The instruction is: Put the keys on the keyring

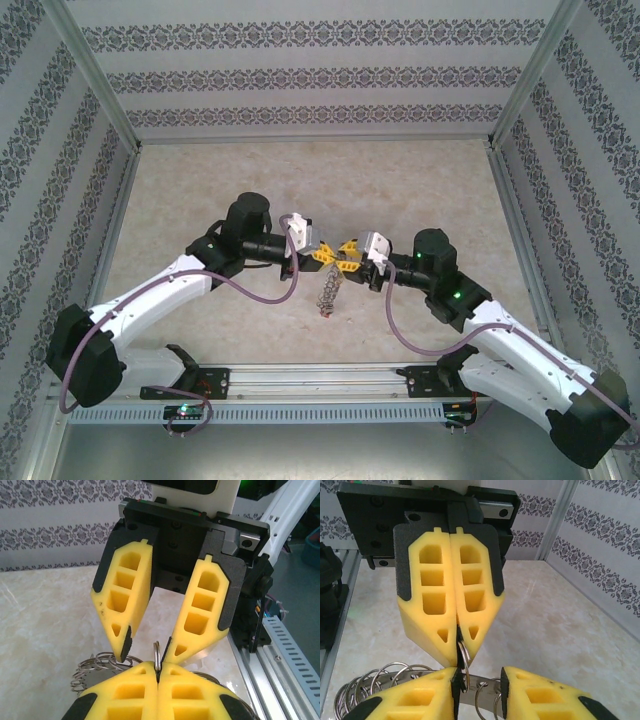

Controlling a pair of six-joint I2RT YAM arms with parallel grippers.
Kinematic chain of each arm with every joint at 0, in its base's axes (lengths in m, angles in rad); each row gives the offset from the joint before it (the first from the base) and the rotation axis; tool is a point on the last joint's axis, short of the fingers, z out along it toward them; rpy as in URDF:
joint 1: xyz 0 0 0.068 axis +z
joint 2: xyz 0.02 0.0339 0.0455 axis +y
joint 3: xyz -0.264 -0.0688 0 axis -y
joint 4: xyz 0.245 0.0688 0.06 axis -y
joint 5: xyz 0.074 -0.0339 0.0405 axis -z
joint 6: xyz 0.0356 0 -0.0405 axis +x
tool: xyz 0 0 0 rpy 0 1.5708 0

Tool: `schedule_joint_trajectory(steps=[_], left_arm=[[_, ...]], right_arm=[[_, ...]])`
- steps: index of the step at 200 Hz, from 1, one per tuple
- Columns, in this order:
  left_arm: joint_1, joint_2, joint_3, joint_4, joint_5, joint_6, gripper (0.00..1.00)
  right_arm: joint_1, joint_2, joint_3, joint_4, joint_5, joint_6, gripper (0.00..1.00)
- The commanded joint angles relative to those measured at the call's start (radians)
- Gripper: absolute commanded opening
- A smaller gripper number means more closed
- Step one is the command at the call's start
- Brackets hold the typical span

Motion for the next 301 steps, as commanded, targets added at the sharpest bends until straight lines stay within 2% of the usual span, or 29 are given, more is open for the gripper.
schedule_joint_trajectory(steps=[1,28,66,88,114,135,150,160,170,178,182,190,202,206,209,212,213,214,217,246,264,271,279,292,296,301], left_arm=[[0.002,-0.038,-0.017,0.152,0.069,-0.062,0.00],[0.003,-0.028,-0.030,0.220,0.071,-0.100,0.00],[0.003,-0.017,-0.026,0.250,0.082,-0.112,0.00],[0.003,-0.008,-0.026,0.262,0.094,-0.118,0.00],[0.003,-0.004,-0.032,0.279,0.095,-0.122,0.00],[0.003,0.006,-0.024,0.259,0.089,-0.116,0.00],[0.003,0.009,-0.022,0.243,0.080,-0.109,0.00],[0.003,0.008,-0.019,0.218,0.065,-0.101,0.09],[0.003,-0.001,-0.009,0.165,0.040,-0.082,0.26],[0.003,-0.015,0.000,0.102,0.015,-0.052,0.34],[0.004,-0.021,0.001,0.072,-0.001,-0.038,0.41],[0.005,-0.044,0.000,0.019,-0.051,-0.021,0.49],[0.016,-0.085,-0.013,-0.030,-0.139,-0.037,0.53],[0.021,-0.100,-0.017,-0.041,-0.170,-0.052,0.58],[0.025,-0.109,-0.020,-0.054,-0.186,-0.066,0.64],[0.028,-0.121,-0.023,-0.062,-0.213,-0.074,0.77],[0.028,-0.125,-0.024,-0.067,-0.221,-0.079,0.88],[0.029,-0.128,-0.025,-0.072,-0.228,-0.084,0.95],[0.031,-0.138,-0.026,-0.086,-0.248,-0.097,1.00],[0.051,-0.229,0.003,-0.296,-0.432,-0.226,0.99],[0.070,-0.256,0.050,-0.453,-0.590,-0.299,0.99],[0.077,-0.261,0.062,-0.496,-0.696,-0.363,0.99],[0.082,-0.261,0.074,-0.560,-0.868,-0.453,0.99],[0.103,-0.243,0.107,-0.740,-1.194,-0.741,0.99],[0.119,-0.236,0.118,-0.798,-1.242,-0.807,0.99],[0.149,-0.222,0.130,-0.862,-1.237,-0.843,0.99]], right_arm=[[-0.019,-0.013,-0.007,0.094,-0.030,0.021,0.28],[-0.033,-0.004,-0.001,0.104,-0.071,0.028,0.22],[-0.041,-0.010,-0.010,0.113,-0.059,0.045,0.21],[-0.044,-0.013,-0.011,0.111,-0.073,0.047,0.13],[-0.045,-0.009,-0.007,0.109,-0.084,0.045,0.09],[-0.047,-0.012,-0.006,0.112,-0.097,0.039,0.00],[-0.047,-0.015,0.000,0.099,-0.104,0.028,0.00],[-0.048,-0.016,0.003,0.086,-0.089,0.022,0.00],[-0.048,-0.019,0.006,0.070,-0.059,0.013,0.00],[-0.048,-0.019,0.011,0.052,-0.033,0.001,0.00],[-0.048,-0.020,0.012,0.043,-0.024,-0.006,0.00],[-0.047,-0.016,0.017,0.022,-0.014,-0.019,0.00],[-0.043,-0.005,0.025,0.004,0.000,-0.026,0.00],[-0.039,-0.001,0.027,0.000,0.008,-0.029,0.00],[-0.037,0.001,0.029,-0.004,0.014,-0.033,0.00],[-0.030,0.003,0.029,-0.005,0.020,-0.040,0.00],[-0.029,0.003,0.029,-0.006,0.022,-0.043,0.00],[-0.027,0.004,0.029,-0.007,0.025,-0.045,0.00],[-0.020,0.006,0.031,-0.010,0.036,-0.053,0.00],[0.034,0.039,0.056,-0.070,0.160,-0.152,0.00],[0.054,0.063,0.073,-0.101,0.195,-0.189,0.00],[0.061,0.072,0.078,-0.105,0.204,-0.194,0.00],[0.068,0.081,0.080,-0.105,0.210,-0.198,0.00],[0.083,0.095,0.080,-0.103,0.213,-0.203,0.00],[0.085,0.100,0.079,-0.101,0.216,-0.203,0.00],[0.087,0.104,0.078,-0.100,0.219,-0.203,0.00]])
